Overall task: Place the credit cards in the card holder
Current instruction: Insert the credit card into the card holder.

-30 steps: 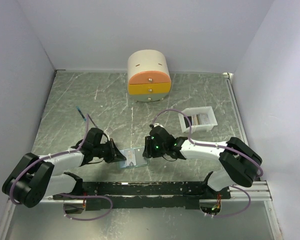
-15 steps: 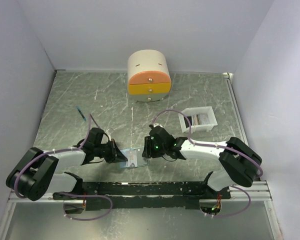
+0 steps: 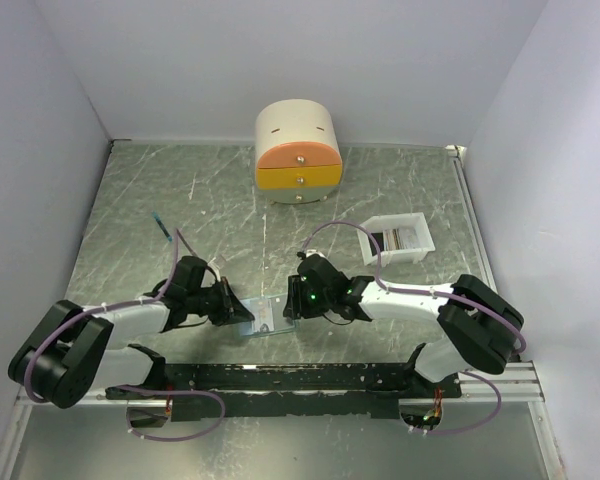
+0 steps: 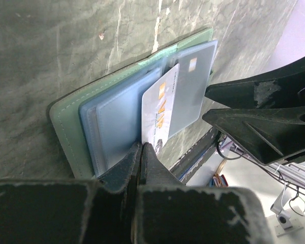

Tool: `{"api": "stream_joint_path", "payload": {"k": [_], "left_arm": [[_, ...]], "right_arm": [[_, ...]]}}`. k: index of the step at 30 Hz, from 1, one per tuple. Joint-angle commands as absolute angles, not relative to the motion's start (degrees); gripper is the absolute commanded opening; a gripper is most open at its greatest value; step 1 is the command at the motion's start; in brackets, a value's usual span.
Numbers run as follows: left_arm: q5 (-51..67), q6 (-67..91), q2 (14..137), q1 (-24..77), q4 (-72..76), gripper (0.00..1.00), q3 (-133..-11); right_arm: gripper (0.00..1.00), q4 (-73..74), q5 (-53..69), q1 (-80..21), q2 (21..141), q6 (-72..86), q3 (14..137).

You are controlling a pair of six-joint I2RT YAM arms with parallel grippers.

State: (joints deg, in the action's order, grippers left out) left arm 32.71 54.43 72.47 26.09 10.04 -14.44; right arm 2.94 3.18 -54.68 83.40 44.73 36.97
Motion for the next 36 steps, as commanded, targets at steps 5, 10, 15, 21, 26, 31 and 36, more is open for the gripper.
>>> {"api": "stream_joint_path", "payload": {"k": [5,10,15,21,26,31,36], "left_arm": [[29.8,55.0,72.4,25.8,12.0,0.07,-13.0],[31.1,55.7,74.4,25.9,15.1,0.07,-12.2],[31.8,56.2,75.6,26.6,17.6,0.07,-11.7],[31.3,56.2,76.3,27.1,18.0,0.07,-11.8],[31.1,56.1,76.7,27.6,17.8,0.07,-11.9],[30.7,55.8,77.0,28.3,17.4,0.08,-12.4],[30.0,55.8,77.1,29.7,16.0,0.19,-13.8]], "right_arm": [[0.39,1.5,2.6,-55.2,82.9,45.6,36.3],[0.39,0.9,2.9,-55.5,83.2,46.0,35.9],[0.39,0.9,2.4,-56.0,83.7,46.3,36.1],[0.38,1.7,1.3,-56.3,83.0,46.2,36.6],[0.4,6.6,-3.2,-56.3,81.8,44.5,38.0],[0.45,6.7,-5.2,-56.2,81.0,44.2,37.1],[0.45,5.5,-3.3,-56.2,83.1,43.7,37.9]]}}
